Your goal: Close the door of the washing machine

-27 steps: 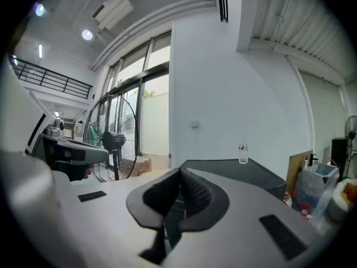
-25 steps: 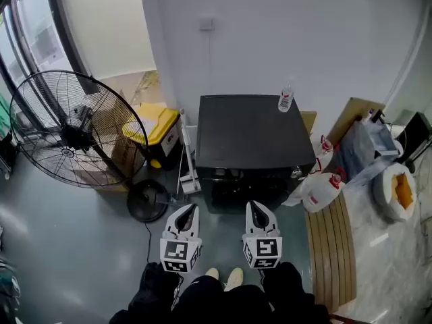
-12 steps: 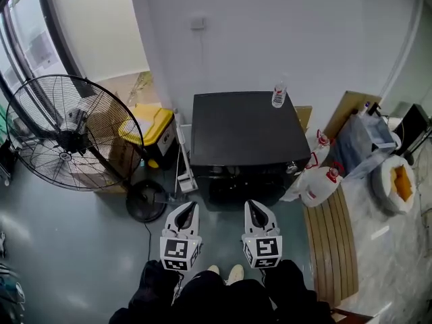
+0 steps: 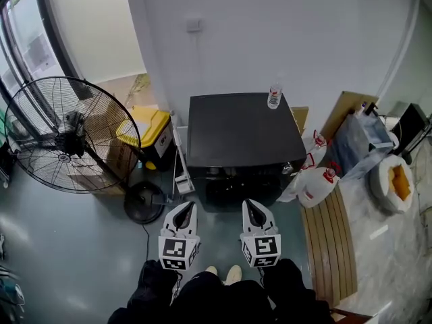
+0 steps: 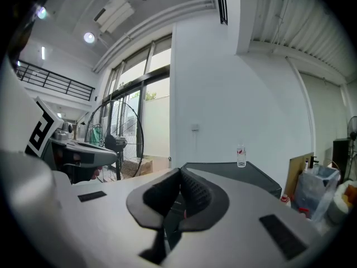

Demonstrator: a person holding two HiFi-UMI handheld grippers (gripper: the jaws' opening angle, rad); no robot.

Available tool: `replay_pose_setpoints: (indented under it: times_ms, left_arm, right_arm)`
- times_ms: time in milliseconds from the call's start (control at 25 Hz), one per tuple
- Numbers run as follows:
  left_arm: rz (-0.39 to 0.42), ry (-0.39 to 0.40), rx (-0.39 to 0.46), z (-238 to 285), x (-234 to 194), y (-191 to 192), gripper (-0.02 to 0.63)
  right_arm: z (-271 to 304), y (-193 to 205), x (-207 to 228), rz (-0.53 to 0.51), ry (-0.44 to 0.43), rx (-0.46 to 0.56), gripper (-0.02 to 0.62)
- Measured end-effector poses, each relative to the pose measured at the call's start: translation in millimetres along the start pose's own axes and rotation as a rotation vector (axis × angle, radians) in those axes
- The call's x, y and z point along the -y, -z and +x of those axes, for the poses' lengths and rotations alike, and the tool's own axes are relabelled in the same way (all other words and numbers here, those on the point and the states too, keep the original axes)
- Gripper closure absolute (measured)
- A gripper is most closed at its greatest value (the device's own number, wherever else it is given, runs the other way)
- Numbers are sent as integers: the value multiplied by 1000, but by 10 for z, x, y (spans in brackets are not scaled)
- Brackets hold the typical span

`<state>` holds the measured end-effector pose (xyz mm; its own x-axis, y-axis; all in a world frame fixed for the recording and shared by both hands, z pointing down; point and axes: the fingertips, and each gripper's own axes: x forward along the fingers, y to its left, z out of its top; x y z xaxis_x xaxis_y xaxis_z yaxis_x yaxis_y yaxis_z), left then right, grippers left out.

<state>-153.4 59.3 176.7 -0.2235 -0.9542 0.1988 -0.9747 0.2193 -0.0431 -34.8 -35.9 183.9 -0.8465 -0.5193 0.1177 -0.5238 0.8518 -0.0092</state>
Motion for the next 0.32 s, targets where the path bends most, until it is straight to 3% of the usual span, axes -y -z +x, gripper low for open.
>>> replay_pose_setpoints:
  times_ms: [320]
  left_arm:
    - [3,10,0,50,91,-35,580]
  right_arm:
    - [-25,-61,52,-8,-1,9,580]
